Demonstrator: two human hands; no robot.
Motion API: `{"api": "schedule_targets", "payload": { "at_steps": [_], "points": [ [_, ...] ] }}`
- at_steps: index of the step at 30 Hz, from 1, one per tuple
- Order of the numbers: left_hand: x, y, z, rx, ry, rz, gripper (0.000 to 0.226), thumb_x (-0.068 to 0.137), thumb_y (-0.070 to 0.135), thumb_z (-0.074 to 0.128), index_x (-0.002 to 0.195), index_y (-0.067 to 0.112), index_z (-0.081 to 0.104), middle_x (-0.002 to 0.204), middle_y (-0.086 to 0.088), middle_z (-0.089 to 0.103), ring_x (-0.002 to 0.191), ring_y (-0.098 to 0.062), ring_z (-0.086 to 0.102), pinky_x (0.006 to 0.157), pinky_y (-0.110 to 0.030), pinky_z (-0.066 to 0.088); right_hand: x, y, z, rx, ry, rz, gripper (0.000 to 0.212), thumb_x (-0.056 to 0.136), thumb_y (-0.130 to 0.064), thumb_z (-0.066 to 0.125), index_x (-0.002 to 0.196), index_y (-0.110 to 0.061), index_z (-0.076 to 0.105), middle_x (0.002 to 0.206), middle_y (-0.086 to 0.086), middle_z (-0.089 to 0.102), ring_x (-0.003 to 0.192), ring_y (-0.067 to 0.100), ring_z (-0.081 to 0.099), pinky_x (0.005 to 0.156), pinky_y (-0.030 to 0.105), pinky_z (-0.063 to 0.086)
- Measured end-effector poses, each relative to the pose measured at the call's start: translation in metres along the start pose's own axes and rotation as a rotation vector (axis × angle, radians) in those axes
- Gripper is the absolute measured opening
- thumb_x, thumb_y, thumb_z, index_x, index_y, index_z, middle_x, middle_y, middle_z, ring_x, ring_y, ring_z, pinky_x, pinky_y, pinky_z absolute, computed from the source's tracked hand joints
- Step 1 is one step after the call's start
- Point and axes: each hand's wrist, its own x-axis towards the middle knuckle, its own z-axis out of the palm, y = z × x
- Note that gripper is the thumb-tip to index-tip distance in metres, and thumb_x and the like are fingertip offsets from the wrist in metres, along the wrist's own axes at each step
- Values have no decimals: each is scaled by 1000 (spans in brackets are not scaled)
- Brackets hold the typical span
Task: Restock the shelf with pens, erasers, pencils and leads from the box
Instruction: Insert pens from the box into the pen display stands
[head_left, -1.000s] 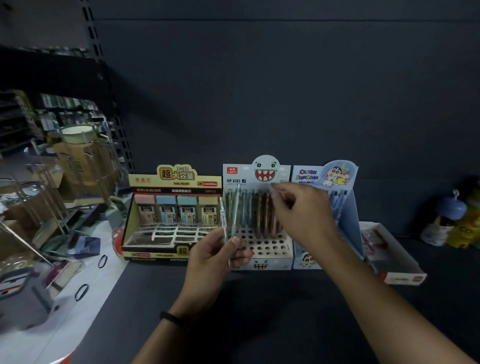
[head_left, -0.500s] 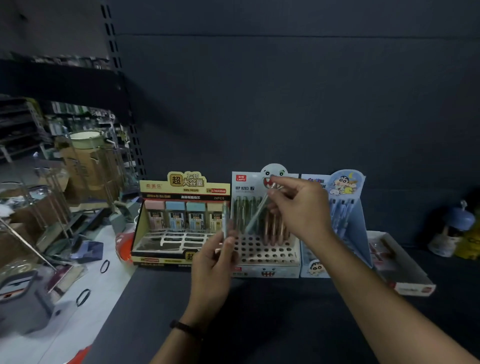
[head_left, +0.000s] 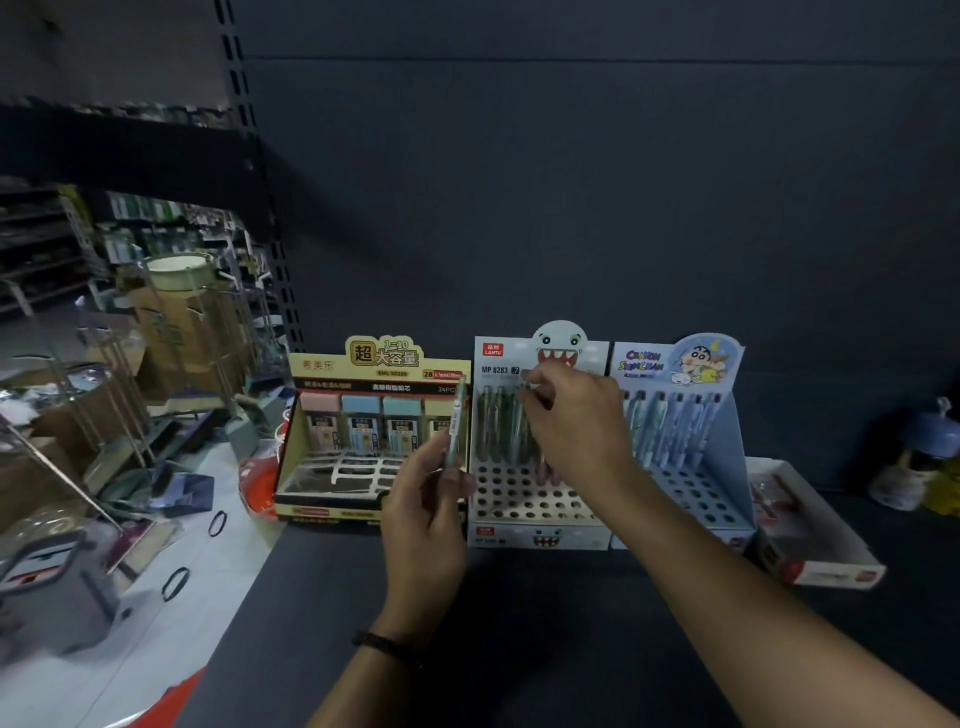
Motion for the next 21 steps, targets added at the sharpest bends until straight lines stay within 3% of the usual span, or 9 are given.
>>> {"api": "schedule_targets", "payload": {
  "at_steps": [5,10,13,16,18,21],
  "points": [
    [1,-1,1,-18,13,-26,34,108,10,56,138,23,65,105,4,77,94,-17,77,84,-27,63,5,-1,11,-69,-103,29,10,99,-20,71,107,-18,78,97,0,79,91,19,73,89,35,59],
    [0,2,2,-91,-2,-67,34,108,7,54,138,20,64,104,5,77,94,-19,78,86,-31,64,11,-8,10,-214,-273,62,22,97,-9,59,95,-19,79,84,2,73,72,19,67,71,31,58],
    [-1,5,2,-155,-14,-91,33,108,5,54,134,22,64,106,4,76,93,-21,79,86,-33,65,16,-7,4,-225,-326,54,24,92,-9,58,83,-20,78,76,1,72,64,18,68,69,37,64],
    [-3,4,2,-192,-44,-87,33,109,5,52,136,19,64,110,-1,76,94,-26,78,86,-37,64,15,-9,-6,-95,-313,37,20,100,-18,62,107,-22,81,83,-2,77,46,4,61,56,29,59],
    [-3,3,3,-186,-72,-75,33,110,5,50,135,20,64,110,-4,77,93,-28,78,84,-38,65,10,-14,-14,90,-242,15,24,99,-31,70,122,-29,77,88,-9,77,55,-3,63,62,21,55],
    [-4,1,5,-139,-112,-64,34,109,4,51,136,19,65,109,-2,78,92,-26,79,83,-40,65,3,-16,-17,296,-290,27,31,92,-39,81,122,-37,75,96,-13,78,79,0,73,79,29,62]
  ]
}}
